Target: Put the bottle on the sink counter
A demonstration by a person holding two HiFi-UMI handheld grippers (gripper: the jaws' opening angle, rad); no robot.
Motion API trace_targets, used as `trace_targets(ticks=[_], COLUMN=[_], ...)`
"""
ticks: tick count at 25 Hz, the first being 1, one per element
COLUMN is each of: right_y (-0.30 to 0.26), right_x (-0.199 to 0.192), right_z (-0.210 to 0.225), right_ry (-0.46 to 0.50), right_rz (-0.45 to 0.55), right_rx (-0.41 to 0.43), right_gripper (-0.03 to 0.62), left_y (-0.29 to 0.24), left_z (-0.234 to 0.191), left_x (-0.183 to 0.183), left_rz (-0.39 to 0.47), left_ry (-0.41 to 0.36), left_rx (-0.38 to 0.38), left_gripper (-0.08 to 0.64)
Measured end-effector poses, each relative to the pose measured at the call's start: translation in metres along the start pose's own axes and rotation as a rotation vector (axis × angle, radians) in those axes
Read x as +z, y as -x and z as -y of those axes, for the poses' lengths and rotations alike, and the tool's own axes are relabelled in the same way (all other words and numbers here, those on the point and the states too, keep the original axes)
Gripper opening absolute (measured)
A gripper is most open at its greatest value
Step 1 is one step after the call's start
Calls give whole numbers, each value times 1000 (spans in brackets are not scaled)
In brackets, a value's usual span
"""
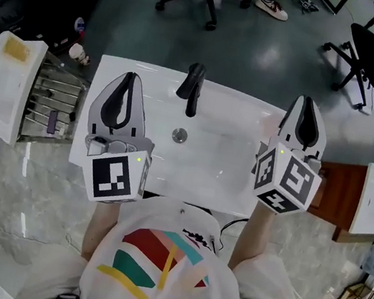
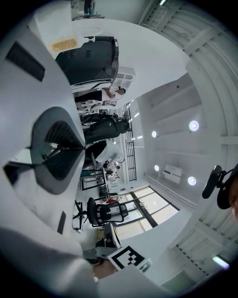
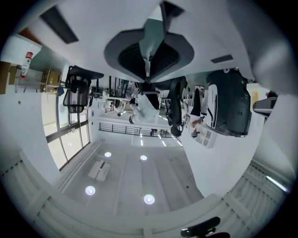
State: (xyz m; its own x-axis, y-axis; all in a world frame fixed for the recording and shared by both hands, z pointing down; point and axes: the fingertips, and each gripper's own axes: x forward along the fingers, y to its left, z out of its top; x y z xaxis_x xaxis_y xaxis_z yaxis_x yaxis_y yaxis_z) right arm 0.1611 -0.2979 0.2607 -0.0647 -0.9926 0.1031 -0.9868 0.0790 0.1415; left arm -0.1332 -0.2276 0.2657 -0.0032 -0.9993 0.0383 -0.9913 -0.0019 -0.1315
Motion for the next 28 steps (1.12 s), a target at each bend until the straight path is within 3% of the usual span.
trace_targets(ticks=[5, 9, 15, 28], right_y=[30, 51, 70, 67], right_x=[34, 45, 33, 27], right_z=[-52, -99, -155, -184], right_ry=[51, 17, -43, -1], right_rz=[140, 192, 156, 131], right_rx=[-9, 104, 284, 328], right_gripper=[24, 12, 12, 12], left_y=[12, 16, 20, 11], left_z=[-15, -22, -15, -19], left_x=[17, 26, 30, 29], left_rz=[55, 96, 110, 122], left_ry=[14, 28, 28, 33], left_rx=[17, 18, -20, -52], left_gripper=[18, 18, 18, 18])
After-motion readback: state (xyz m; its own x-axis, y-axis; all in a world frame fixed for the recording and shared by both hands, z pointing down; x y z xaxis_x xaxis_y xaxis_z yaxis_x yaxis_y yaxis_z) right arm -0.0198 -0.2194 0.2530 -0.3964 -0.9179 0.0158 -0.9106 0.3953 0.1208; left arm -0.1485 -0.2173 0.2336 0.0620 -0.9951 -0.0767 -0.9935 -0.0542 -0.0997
